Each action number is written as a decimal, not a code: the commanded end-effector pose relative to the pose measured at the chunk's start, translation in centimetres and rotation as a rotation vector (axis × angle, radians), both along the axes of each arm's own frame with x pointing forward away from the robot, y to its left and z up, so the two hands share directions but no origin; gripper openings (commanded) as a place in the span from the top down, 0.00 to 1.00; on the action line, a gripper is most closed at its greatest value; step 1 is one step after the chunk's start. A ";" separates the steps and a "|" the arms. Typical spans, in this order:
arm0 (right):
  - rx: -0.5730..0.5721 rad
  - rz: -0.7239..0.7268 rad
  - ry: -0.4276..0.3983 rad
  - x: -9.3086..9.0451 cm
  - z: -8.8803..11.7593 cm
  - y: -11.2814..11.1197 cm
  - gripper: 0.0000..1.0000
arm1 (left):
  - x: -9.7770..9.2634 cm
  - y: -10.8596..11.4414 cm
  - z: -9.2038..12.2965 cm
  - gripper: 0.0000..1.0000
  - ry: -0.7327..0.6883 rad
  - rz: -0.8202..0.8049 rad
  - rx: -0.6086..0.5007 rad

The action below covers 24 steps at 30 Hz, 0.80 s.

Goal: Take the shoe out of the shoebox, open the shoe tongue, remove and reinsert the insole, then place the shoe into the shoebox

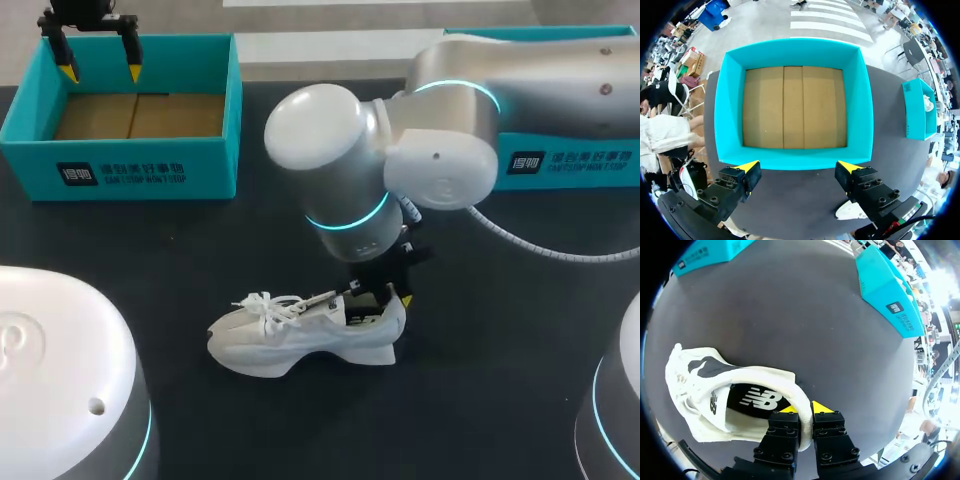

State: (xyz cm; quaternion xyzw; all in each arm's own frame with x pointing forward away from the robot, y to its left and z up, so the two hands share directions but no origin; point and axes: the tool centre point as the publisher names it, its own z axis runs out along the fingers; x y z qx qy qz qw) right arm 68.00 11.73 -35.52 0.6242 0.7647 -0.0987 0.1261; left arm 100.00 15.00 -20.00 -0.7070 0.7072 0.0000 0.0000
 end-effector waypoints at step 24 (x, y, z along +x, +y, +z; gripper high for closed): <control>0.216 0.334 -0.012 -1.5 10.2 0.7 0.00 | 0.0 0.0 0.0 0.00 0.000 0.000 0.000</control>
